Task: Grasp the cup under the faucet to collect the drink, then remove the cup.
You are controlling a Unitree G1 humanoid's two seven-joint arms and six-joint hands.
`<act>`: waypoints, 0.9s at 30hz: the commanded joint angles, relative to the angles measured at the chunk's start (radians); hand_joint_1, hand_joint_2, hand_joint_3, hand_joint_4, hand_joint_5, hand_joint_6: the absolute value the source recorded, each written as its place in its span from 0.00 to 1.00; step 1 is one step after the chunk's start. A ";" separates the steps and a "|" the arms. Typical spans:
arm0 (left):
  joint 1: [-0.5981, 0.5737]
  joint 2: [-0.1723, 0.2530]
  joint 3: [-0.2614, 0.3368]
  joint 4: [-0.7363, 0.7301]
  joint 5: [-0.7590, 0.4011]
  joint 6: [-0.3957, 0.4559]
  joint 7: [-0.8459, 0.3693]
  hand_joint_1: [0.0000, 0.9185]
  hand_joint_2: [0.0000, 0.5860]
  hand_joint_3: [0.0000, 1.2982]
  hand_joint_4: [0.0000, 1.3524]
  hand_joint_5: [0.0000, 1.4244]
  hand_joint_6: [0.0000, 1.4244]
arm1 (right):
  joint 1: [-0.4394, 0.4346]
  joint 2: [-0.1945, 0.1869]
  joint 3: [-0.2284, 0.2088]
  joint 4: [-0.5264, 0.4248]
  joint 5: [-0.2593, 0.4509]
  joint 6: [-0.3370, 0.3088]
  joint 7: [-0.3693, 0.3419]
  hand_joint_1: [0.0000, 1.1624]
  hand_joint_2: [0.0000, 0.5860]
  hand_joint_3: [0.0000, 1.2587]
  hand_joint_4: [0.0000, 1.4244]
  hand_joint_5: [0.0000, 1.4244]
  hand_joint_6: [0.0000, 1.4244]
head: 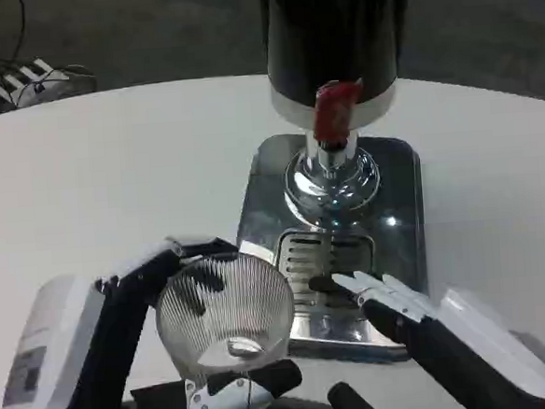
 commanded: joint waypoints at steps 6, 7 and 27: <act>-0.009 0.001 0.001 -0.003 -0.005 -0.007 0.018 0.80 0.15 0.59 0.61 0.58 0.46 | -0.012 -0.015 -0.009 0.000 0.020 -0.011 -0.007 0.61 0.85 0.09 0.03 0.00 0.00; -0.009 0.001 0.001 -0.003 -0.005 -0.007 0.018 0.80 0.15 0.59 0.61 0.58 0.46 | -0.011 -0.016 -0.009 0.000 0.021 -0.011 -0.007 0.61 0.85 0.09 0.03 0.00 0.00; -0.080 0.026 0.022 0.127 -0.060 -0.008 0.018 0.80 0.16 0.59 0.61 0.58 0.46 | -0.001 -0.018 -0.005 0.014 0.020 0.012 -0.013 0.61 0.85 0.11 0.04 0.00 0.00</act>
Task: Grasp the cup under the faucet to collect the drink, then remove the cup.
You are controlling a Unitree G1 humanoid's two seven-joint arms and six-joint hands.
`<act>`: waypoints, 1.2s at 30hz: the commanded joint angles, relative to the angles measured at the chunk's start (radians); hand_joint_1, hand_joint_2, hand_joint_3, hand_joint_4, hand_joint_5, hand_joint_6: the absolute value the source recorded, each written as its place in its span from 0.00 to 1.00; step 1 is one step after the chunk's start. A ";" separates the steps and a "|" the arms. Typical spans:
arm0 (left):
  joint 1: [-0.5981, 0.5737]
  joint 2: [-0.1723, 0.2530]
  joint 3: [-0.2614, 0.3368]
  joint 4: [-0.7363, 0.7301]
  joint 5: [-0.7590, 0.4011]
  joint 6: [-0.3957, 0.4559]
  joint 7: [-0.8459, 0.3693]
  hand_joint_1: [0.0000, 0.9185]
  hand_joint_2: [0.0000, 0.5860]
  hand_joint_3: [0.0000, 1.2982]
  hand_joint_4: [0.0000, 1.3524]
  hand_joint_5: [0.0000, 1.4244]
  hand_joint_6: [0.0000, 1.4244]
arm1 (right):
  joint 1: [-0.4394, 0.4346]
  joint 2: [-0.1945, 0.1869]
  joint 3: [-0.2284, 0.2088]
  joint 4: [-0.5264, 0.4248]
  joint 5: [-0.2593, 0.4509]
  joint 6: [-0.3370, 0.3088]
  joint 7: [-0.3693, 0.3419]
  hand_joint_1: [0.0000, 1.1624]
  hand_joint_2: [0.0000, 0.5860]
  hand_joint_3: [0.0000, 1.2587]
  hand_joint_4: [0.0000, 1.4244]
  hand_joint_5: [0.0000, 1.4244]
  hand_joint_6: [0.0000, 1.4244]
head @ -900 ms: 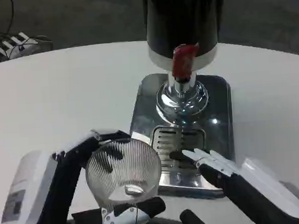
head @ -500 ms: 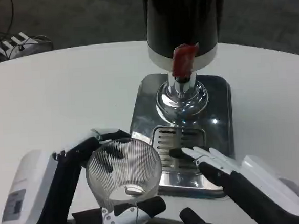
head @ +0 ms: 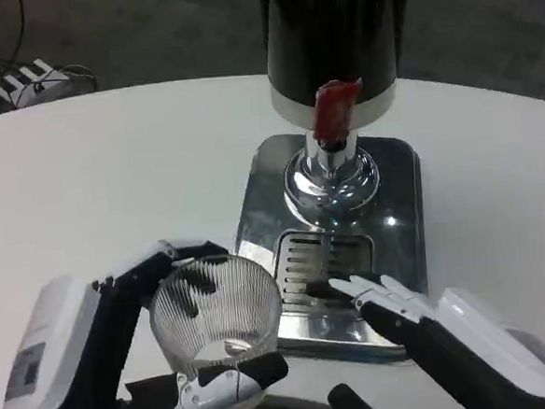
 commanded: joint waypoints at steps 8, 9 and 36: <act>-0.151 0.034 0.013 0.204 -0.075 -0.041 0.037 0.80 0.15 0.59 0.60 0.58 0.44 | 0.006 0.017 0.026 0.001 -0.001 0.027 -0.007 0.61 0.85 0.11 0.04 0.00 0.00; -0.170 0.039 0.013 0.228 -0.076 -0.047 0.041 0.80 0.15 0.59 0.60 0.58 0.44 | 0.008 0.019 0.027 -0.001 -0.002 0.029 -0.007 0.61 0.85 0.11 0.04 0.00 0.00; -0.728 0.103 -0.217 0.939 0.112 -0.159 0.311 0.76 0.12 0.60 0.62 0.60 0.47 | 0.031 0.034 0.027 -0.027 0.006 0.028 0.002 0.66 0.89 0.12 0.05 0.00 0.00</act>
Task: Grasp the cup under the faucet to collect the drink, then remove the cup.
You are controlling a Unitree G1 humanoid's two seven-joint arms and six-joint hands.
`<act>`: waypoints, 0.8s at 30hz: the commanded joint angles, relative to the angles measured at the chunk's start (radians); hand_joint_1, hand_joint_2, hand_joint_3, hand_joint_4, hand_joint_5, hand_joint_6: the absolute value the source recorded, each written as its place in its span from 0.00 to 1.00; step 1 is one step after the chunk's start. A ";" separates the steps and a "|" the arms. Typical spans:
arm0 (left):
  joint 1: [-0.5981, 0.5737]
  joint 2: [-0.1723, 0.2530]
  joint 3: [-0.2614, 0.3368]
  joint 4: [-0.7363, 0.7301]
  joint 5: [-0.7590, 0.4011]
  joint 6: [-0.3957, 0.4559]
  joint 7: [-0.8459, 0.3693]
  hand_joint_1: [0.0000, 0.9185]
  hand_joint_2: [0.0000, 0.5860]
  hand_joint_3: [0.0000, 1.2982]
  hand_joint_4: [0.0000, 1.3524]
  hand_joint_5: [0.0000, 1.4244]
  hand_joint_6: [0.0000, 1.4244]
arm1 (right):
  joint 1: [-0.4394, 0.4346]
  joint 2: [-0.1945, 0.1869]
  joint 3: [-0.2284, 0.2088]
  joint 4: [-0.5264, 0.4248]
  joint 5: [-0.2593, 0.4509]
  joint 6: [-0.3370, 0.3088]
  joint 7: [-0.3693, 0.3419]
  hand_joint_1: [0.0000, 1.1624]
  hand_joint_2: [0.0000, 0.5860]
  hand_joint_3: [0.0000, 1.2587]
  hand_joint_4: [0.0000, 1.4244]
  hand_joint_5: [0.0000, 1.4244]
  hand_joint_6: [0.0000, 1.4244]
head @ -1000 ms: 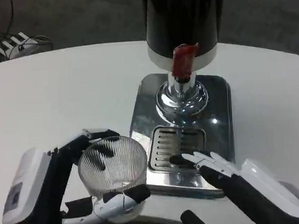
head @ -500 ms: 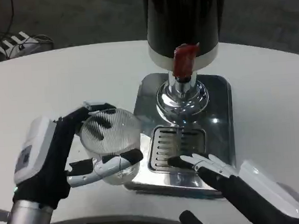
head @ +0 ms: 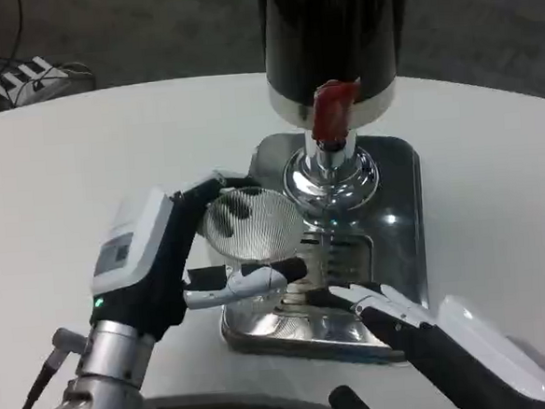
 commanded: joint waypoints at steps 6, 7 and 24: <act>-0.156 -0.024 -0.105 0.176 0.019 -0.016 0.053 0.76 0.13 0.60 0.62 0.61 0.47 | 0.042 0.028 -0.006 -0.016 0.004 -0.047 0.001 0.67 0.89 0.12 0.05 0.00 0.00; -0.166 -0.029 -0.115 0.186 0.020 -0.014 0.056 0.75 0.13 0.60 0.62 0.61 0.47 | 0.044 0.030 -0.006 -0.016 0.003 -0.050 0.003 0.67 0.89 0.12 0.05 0.00 0.00; -0.236 -0.046 -0.163 0.262 0.028 0.033 0.078 0.74 0.14 0.60 0.62 0.61 0.47 | 0.048 0.045 -0.002 -0.016 0.001 -0.056 0.013 0.67 0.89 0.12 0.05 0.00 0.00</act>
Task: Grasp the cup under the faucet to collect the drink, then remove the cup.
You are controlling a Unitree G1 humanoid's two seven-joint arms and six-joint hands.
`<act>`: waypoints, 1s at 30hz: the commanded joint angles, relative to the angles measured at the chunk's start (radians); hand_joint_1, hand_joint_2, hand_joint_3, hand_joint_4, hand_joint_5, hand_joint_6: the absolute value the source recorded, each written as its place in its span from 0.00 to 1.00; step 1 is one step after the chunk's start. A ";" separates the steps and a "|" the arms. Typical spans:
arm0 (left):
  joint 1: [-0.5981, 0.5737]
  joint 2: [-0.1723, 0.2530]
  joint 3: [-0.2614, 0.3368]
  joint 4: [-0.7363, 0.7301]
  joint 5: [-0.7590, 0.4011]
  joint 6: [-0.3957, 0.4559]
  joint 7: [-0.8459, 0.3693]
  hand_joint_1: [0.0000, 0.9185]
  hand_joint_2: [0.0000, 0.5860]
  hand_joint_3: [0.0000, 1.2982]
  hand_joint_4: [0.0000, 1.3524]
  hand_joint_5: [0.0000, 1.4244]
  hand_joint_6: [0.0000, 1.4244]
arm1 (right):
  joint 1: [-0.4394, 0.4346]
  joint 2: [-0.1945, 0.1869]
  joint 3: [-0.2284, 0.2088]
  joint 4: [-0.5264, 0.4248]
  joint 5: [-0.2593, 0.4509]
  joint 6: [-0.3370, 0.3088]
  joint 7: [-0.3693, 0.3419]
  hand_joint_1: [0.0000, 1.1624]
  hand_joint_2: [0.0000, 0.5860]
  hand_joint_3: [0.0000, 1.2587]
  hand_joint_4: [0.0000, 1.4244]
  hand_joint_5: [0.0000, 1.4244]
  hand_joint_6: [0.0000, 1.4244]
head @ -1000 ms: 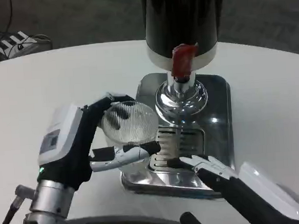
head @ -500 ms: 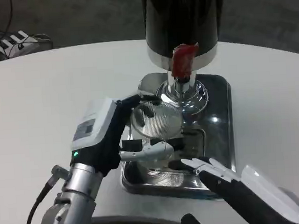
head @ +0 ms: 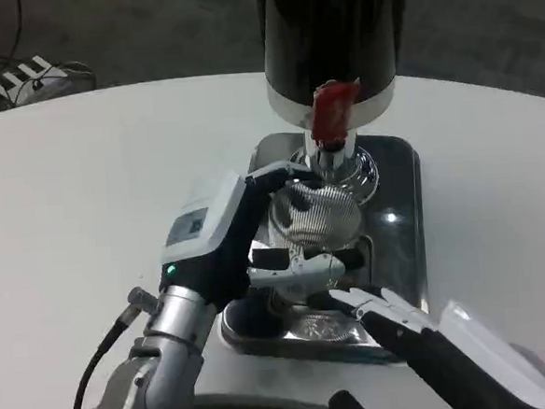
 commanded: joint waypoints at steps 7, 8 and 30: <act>-0.055 -0.005 -0.011 0.040 0.001 0.029 0.033 0.74 0.15 0.60 0.62 0.61 0.47 | 0.006 0.004 -0.002 -0.015 0.003 -0.006 0.012 0.67 0.89 0.12 0.06 0.00 0.00; -0.061 -0.008 -0.013 0.048 0.000 0.031 0.035 0.74 0.15 0.60 0.62 0.61 0.47 | 0.009 0.005 -0.004 -0.015 0.003 -0.007 0.011 0.67 0.89 0.12 0.06 0.00 0.00; -0.073 0.015 -0.020 0.134 -0.095 0.002 -0.045 0.00 0.00 0.00 0.00 0.00 0.00 | -0.016 -0.008 0.002 -0.015 0.011 0.036 0.007 0.66 0.89 0.12 0.06 0.00 0.00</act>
